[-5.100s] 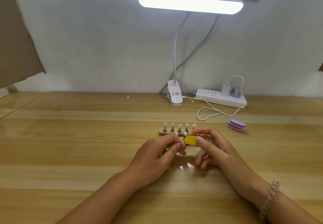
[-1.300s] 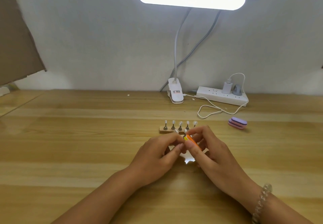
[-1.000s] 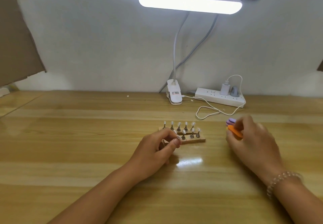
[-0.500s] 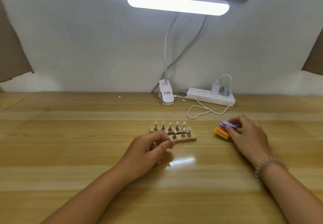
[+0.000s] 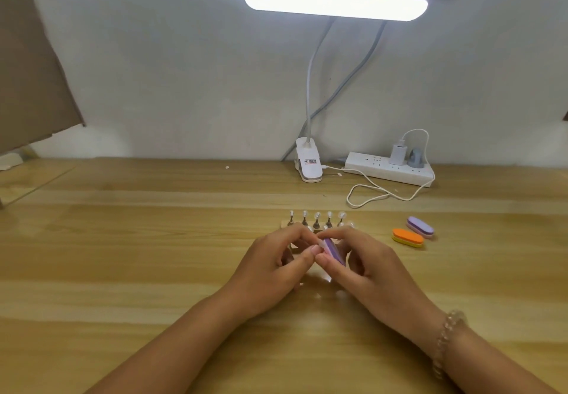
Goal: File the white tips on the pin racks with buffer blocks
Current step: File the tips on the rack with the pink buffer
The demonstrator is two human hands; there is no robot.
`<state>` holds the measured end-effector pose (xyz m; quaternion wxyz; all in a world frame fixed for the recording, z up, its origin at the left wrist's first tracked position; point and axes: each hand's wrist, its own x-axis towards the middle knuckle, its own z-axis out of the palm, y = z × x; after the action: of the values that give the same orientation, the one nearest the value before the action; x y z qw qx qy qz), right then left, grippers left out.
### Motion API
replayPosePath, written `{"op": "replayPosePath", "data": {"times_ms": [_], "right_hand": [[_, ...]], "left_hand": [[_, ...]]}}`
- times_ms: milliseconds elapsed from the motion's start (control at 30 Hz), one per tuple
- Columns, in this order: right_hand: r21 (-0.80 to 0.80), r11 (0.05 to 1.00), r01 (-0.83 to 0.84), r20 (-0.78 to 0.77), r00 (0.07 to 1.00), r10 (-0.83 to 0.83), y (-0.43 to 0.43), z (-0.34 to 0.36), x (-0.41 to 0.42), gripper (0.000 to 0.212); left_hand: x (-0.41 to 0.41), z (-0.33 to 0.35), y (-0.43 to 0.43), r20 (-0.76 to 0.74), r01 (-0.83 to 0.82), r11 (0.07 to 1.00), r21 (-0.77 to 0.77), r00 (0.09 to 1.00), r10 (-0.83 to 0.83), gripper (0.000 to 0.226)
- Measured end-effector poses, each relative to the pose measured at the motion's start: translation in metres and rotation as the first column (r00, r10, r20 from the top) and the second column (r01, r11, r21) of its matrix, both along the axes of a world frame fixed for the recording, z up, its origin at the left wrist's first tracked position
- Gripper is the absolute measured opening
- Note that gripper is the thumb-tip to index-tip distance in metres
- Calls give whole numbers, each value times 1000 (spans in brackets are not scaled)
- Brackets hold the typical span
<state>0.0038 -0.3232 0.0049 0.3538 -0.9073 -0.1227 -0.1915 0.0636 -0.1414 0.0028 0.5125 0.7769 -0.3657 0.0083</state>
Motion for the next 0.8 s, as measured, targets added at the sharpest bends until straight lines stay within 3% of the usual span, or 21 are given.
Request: {"op": "replayPosePath", "data": {"times_ms": [200,333,433,533,700,800], "right_hand": [[210,972,-109,-94,987,131,-5,-3,-3,34],[303,953,-22,-89,995,51,-7,0,-3,41],[268,961,-63,-67,994,84,-4,2,-5,41],[261,965,-3,-102,994,31,-4,2,-2,34],[221,974,-49,-66,996,65,-1,4,-7,31],[280,959,47,-117,993,-14,-4,3,-1,28]], "left_hand": [[4,-2,-1,2,-76,997,5,997,76,10],[6,-3,0,-12,-86,996,7,996,86,16],[7,-4,-1,64,-72,997,36,996,70,20],[6,-6,-3,148,-73,994,82,987,60,12],[7,-8,-2,178,-96,992,82,981,80,11],[6,-8,-3,228,-103,990,101,971,78,8]]}}
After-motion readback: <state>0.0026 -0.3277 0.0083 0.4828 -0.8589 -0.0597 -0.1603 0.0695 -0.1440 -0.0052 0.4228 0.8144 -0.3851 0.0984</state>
